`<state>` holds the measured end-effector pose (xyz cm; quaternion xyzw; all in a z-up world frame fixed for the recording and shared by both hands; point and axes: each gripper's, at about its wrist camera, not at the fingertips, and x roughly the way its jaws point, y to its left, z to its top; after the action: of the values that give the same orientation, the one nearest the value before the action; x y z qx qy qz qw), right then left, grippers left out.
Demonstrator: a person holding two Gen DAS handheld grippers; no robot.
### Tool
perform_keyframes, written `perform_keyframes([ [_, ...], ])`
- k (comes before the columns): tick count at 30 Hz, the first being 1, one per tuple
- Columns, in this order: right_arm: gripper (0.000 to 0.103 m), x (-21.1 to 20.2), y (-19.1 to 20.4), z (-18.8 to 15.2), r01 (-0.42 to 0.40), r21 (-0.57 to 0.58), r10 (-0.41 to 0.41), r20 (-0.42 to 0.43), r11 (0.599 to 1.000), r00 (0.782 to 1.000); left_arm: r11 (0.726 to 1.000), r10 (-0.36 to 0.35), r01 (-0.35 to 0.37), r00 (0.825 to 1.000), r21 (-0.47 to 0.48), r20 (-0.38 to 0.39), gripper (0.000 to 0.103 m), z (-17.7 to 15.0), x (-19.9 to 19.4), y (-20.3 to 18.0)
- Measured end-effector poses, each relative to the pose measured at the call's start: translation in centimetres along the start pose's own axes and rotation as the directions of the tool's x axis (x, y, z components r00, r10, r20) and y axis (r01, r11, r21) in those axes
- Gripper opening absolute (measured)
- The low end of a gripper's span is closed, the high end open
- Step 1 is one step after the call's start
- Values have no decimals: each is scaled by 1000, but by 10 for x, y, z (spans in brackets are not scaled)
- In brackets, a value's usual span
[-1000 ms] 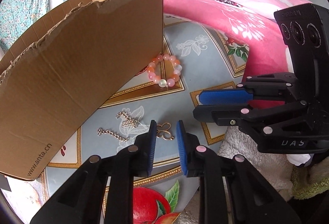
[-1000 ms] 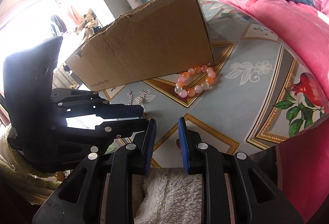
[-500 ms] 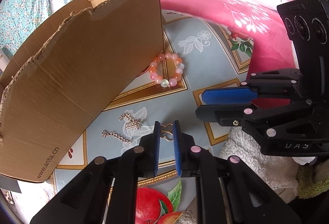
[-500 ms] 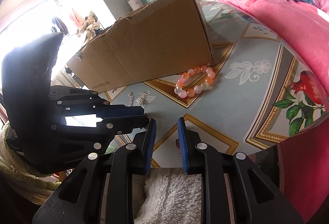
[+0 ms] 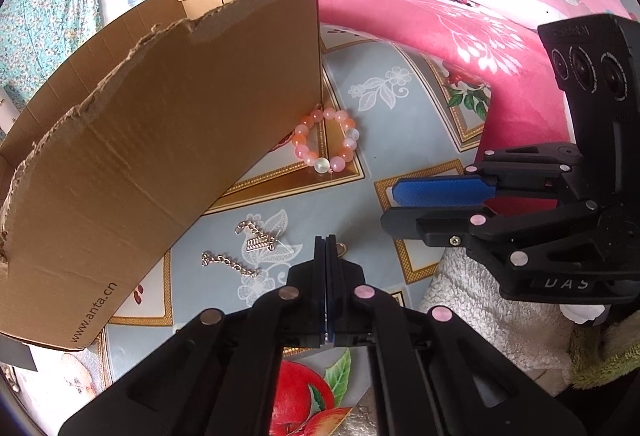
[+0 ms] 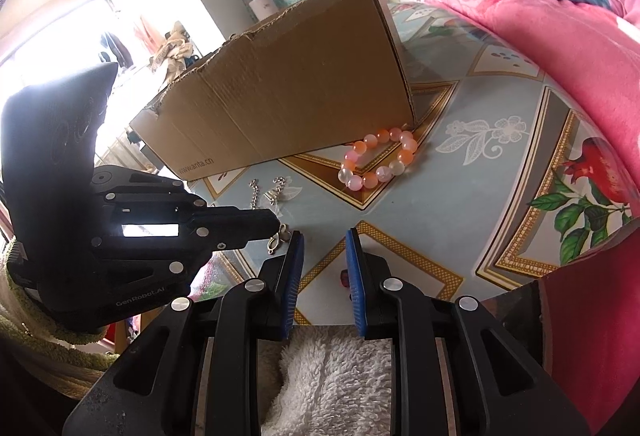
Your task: Organize jewelry
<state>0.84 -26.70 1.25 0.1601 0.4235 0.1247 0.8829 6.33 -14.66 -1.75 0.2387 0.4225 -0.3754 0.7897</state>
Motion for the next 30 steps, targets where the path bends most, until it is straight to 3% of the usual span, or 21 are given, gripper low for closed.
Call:
perform_keyframes([
  [8,21,0,0,0,0,-2,0,0,1000,1000,999,43,-43,999,-7,-27,0,-4,6,4],
  [25,21,0,-1,-1,-2,1,2,2,1000,1000,1000,2,-2,1000,-11,-10,0,-7,-2,-4],
  [27,21,0,-1,-2,-2,2,2,2,1000,1000,1000,-9,9,1000,2,8,3,-8,-6,-5],
  [29,21,-1,-2,-2,-2,5,2,3,1000,1000,1000,-18,18,1000,20,9,20,-8,-7,-6],
  [30,21,-1,-3,-2,-2,10,2,4,1000,1000,999,-20,19,1000,34,5,23,-8,-7,-8],
])
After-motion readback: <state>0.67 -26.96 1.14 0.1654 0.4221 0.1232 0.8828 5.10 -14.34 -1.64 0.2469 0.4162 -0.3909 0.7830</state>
